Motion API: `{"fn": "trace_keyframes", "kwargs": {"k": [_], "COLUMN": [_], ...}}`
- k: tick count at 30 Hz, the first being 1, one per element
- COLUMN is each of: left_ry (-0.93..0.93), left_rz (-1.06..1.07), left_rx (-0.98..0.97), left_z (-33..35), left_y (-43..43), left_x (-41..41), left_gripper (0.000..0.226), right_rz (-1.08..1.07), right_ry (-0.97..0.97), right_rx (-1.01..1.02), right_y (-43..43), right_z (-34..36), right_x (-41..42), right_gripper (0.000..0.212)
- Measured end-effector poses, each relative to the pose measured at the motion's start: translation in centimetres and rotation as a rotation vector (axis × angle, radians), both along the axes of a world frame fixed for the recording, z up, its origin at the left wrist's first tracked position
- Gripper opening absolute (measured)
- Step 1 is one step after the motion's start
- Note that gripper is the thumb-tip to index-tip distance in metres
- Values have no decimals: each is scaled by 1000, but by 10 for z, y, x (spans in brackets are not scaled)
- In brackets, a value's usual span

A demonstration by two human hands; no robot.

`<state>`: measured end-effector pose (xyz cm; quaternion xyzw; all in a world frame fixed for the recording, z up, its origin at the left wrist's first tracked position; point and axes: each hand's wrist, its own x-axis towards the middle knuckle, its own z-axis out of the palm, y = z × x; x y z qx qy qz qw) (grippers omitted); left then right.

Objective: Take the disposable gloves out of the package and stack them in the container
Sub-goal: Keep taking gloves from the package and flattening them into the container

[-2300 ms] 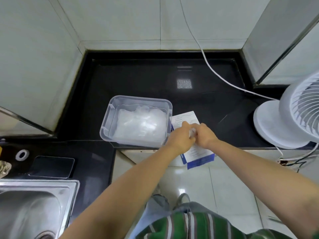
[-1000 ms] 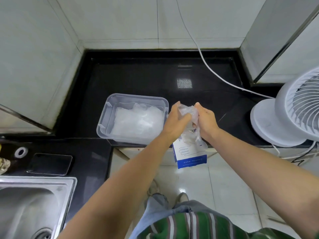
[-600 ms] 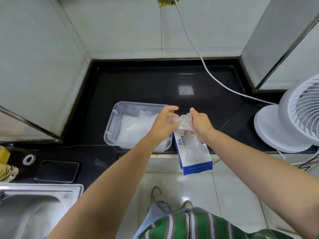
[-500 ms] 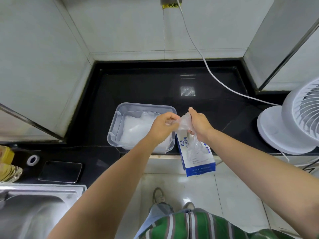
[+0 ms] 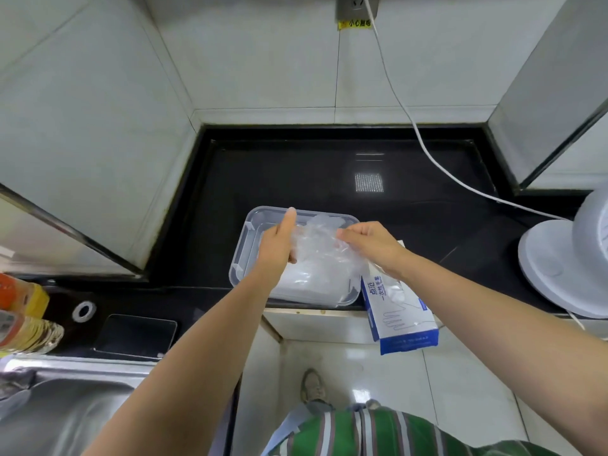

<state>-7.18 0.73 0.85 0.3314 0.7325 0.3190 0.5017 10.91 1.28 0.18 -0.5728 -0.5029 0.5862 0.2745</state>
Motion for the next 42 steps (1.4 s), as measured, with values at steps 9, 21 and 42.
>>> {"fn": "trace_keyframes", "kwargs": {"k": [9,21,42], "left_ry": [-465,-214,775], "left_rz": [52,-59,-631], "left_rx": [-107,-212,33], "left_z": [-13,-15,-55], "left_y": [9,19,24], "left_x": [-23,-44,-42], "left_gripper": [25,38,30], "right_rz": [-26,48,18], "right_ry": [-12,-123,-213], "right_rx": [-4,-129,654], "right_y": [16,32,46], "right_z": [-4,4,8], "right_x": [-20,-32,-50], "right_gripper": [47,31,20]}}
